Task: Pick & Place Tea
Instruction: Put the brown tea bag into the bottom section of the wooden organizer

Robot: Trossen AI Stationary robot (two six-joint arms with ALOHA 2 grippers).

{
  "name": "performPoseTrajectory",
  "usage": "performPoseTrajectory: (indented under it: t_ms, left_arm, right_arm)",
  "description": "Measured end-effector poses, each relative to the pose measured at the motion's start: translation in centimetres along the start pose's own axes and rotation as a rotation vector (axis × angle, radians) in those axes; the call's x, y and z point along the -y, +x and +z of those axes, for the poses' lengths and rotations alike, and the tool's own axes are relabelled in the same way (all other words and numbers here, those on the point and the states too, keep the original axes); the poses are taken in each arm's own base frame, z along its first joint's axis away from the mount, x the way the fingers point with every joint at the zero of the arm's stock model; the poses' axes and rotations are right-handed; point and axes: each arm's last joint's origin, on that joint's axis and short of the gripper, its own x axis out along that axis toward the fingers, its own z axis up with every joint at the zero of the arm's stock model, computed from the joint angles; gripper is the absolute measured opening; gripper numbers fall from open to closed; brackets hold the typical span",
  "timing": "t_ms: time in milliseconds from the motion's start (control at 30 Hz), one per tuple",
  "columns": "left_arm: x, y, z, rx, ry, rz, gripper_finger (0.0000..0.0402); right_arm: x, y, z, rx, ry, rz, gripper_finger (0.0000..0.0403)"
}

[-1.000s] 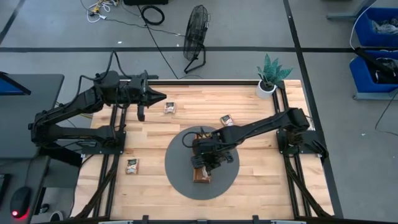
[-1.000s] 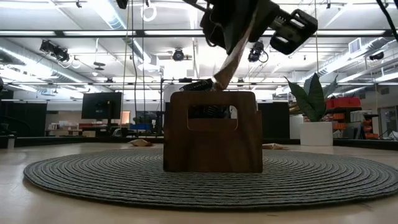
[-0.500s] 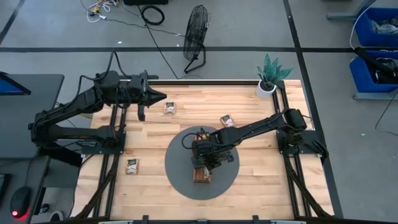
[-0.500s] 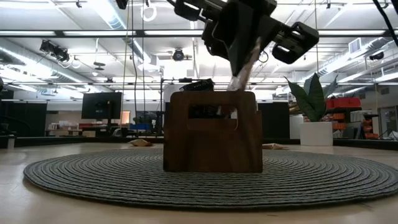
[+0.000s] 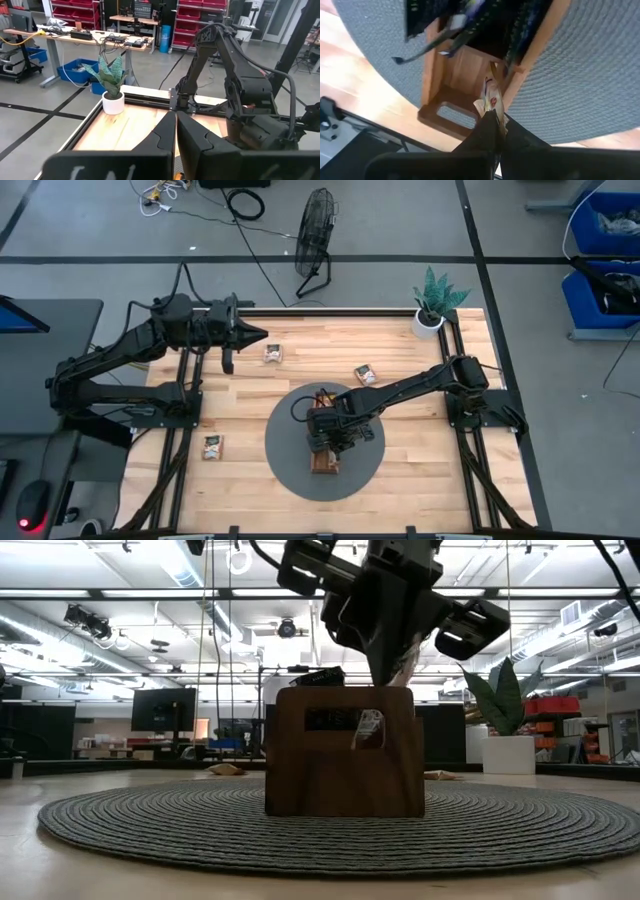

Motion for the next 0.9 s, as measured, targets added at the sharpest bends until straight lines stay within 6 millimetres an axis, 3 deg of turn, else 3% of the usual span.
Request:
performPoseTrajectory:
  t_ms: [500, 900]
  left_arm:
    - [-0.04, 0.00, 0.00, 0.001, -0.001, 0.014, 0.0016]
    - [-0.04, 0.00, 0.00, 0.001, 0.000, 0.014, 0.0016]
  right_arm:
    - [-0.02, 0.61, 0.37, -0.018, -0.025, 0.003, 0.0021]
    - [-0.02, 0.61, 0.29, -0.054, -0.054, 0.005, 0.0113]
